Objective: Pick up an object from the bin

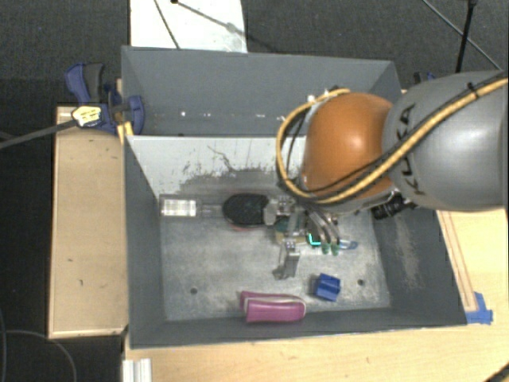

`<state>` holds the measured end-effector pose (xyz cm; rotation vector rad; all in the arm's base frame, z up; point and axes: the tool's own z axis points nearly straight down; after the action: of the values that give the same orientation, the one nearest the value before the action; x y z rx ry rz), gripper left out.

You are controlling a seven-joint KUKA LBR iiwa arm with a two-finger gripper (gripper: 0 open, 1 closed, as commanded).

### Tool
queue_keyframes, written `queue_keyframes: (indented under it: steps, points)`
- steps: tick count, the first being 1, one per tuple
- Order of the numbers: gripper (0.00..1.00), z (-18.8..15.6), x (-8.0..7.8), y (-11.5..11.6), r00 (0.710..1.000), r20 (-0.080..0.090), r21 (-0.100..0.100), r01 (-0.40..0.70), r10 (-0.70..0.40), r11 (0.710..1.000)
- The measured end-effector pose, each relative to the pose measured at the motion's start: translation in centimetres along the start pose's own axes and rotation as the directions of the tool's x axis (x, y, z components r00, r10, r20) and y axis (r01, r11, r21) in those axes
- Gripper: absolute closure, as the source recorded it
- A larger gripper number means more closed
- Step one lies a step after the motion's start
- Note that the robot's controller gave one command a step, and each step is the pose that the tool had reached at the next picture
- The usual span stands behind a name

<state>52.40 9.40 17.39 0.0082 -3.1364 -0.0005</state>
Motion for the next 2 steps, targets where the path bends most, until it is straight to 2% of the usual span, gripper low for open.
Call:
queue_keyframes:
  steps: [1,2]
  points:
    - [0.0,10.4,1.5,-3.9,0.999,0.019,-0.001,0.034,-0.034,0.999]
    - [0.0,10.0,3.3,-3.7,0.999,0.03,-0.002,0.034,-0.034,0.999]
